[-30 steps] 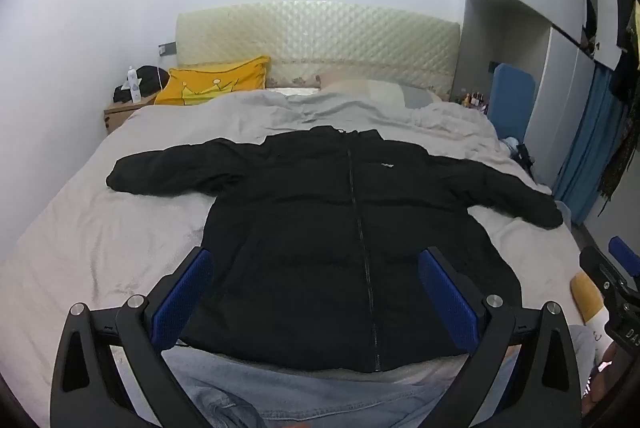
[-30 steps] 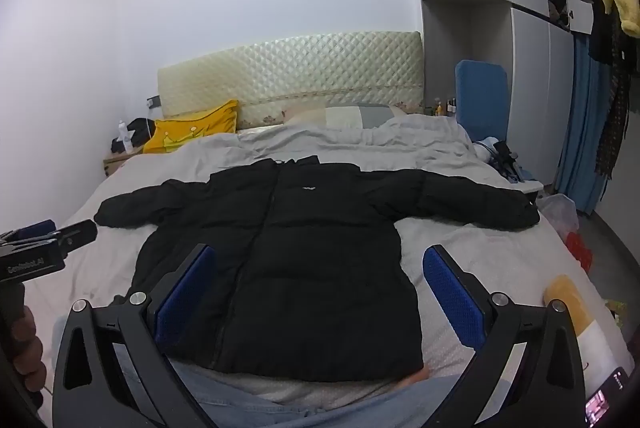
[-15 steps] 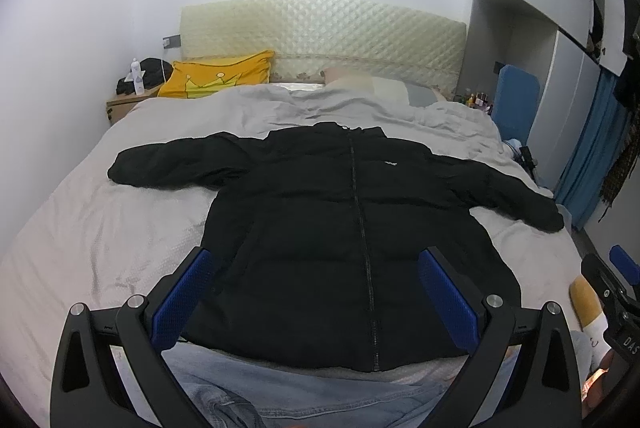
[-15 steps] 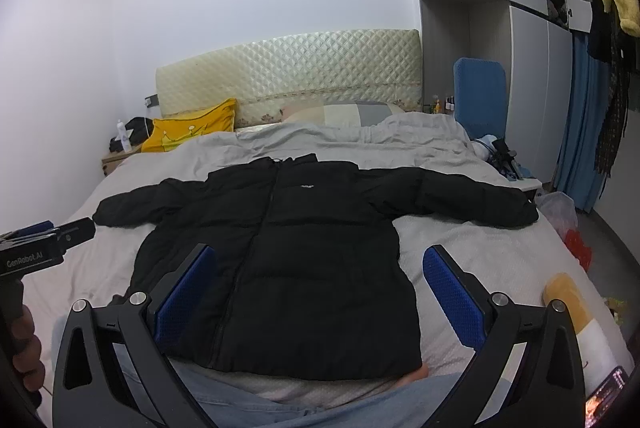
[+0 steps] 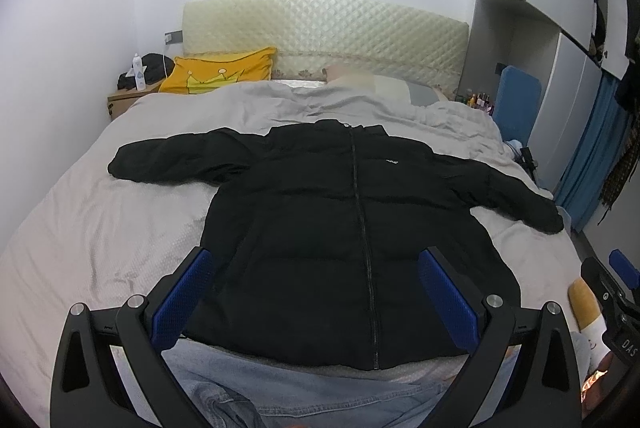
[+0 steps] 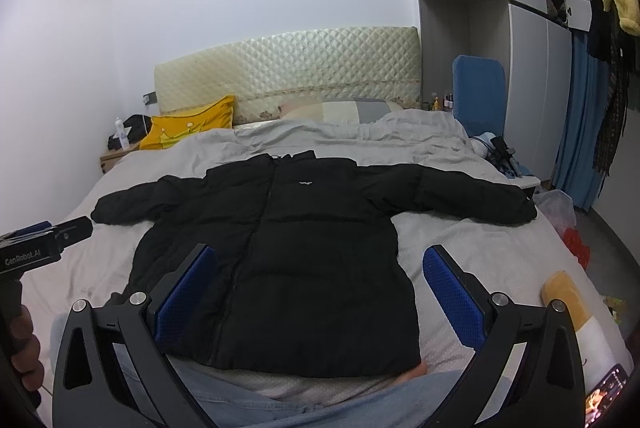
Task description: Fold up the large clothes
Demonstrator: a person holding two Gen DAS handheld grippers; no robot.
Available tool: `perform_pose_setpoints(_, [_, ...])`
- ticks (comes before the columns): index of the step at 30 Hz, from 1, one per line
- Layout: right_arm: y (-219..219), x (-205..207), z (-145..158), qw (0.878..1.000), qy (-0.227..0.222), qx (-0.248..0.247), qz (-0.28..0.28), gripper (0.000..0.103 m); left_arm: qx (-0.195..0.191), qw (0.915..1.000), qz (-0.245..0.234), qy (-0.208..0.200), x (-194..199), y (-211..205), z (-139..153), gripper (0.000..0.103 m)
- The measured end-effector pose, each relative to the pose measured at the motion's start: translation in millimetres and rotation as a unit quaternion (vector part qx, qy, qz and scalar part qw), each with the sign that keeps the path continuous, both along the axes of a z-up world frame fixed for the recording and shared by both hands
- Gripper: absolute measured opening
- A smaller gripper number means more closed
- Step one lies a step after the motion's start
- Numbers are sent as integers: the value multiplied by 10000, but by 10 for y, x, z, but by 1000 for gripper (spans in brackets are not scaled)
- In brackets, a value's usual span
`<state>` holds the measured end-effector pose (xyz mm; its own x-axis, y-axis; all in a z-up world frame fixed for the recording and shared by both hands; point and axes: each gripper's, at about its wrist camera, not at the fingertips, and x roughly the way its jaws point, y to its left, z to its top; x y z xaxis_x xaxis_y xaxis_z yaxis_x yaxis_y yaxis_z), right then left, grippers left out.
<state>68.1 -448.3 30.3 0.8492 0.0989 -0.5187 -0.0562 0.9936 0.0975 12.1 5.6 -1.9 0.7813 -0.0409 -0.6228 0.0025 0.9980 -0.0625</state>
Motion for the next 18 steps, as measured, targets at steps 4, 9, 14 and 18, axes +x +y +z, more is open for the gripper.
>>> perform_pose_setpoints(4, [-2, -5, -13, 10000, -6, 18, 9, 103, -28, 10000, -6, 22, 1, 16, -8, 103])
perform_pose_setpoints(9, [-7, -10, -15, 10000, -5, 22, 6, 103, -53, 10000, -4, 29, -2, 43, -29, 103])
perform_pose_setpoints(14, [-8, -11, -23, 10000, 2, 28, 16, 103, -74, 10000, 6, 44, -1, 47, -40, 103])
perform_pose_setpoints(18, [-8, 7, -33, 10000, 28, 41, 31, 103, -80, 10000, 18, 46, -9, 57, -52, 103])
